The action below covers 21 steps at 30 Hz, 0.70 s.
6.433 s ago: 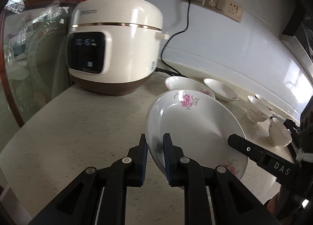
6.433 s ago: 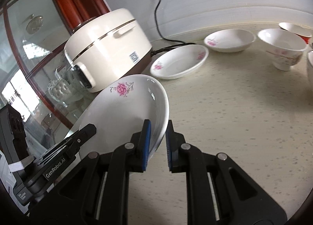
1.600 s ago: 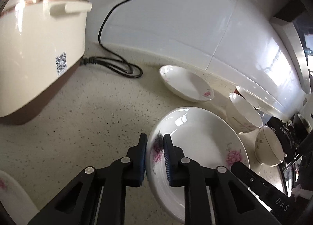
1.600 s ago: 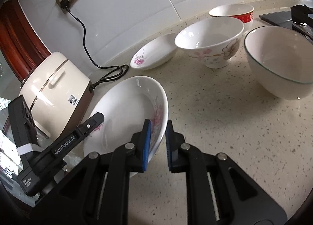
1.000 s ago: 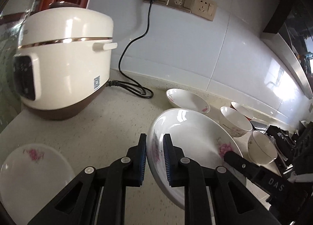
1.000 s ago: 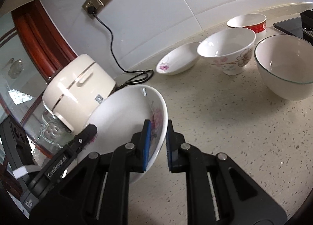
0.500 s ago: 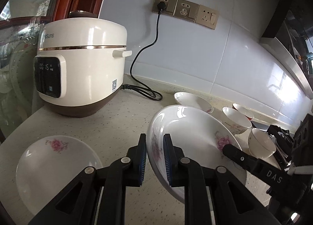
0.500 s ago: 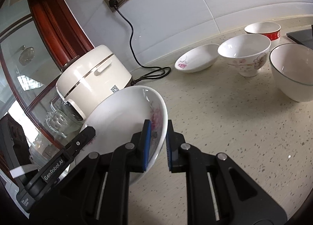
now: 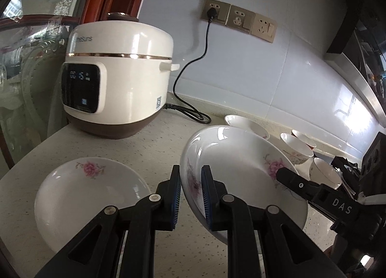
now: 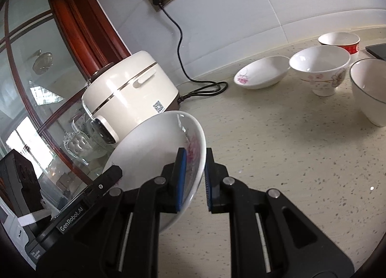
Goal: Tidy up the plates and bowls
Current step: 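Carry the held plate with both grippers over the placed plate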
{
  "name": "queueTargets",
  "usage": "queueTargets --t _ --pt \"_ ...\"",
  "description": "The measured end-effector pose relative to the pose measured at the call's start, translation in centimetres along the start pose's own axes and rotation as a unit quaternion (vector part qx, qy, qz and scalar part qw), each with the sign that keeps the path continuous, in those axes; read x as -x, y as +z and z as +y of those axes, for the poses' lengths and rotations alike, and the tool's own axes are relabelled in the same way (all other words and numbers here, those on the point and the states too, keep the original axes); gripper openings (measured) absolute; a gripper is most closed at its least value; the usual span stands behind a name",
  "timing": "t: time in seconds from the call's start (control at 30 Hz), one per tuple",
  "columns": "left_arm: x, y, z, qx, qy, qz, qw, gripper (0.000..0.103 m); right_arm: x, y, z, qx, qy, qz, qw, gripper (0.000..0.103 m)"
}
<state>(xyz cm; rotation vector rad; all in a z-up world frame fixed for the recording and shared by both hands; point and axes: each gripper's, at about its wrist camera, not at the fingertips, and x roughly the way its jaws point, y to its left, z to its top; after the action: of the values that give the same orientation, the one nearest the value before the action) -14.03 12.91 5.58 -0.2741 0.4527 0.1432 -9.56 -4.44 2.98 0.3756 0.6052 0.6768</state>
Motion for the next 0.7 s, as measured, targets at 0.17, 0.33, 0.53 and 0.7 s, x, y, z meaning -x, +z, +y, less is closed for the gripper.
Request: queueTargets --t 0.17,0.33,0.53,0.7 --pt "0.8 0.1 0.8 0.0 0.004 -0.008 1.0 0.017 -0.4 -0.3 0.7 0.004 0.011 0.003 1.0 0.018" --pt "1.1 0.2 1.6 0.006 0.007 -0.009 0.9999 0.017 -0.8 -0.5 1.4 0.005 0.016 0.004 1.0 0.018" --pt "1.6 0.2 2.2 0.006 0.008 -0.015 0.9998 0.017 -1.0 -0.7 2.0 0.005 0.026 0.002 1.0 0.018" --pt "2.2 0.3 2.8 0.004 0.012 -0.022 0.9997 0.017 -1.4 -0.9 2.7 0.01 0.034 0.007 0.999 0.018"
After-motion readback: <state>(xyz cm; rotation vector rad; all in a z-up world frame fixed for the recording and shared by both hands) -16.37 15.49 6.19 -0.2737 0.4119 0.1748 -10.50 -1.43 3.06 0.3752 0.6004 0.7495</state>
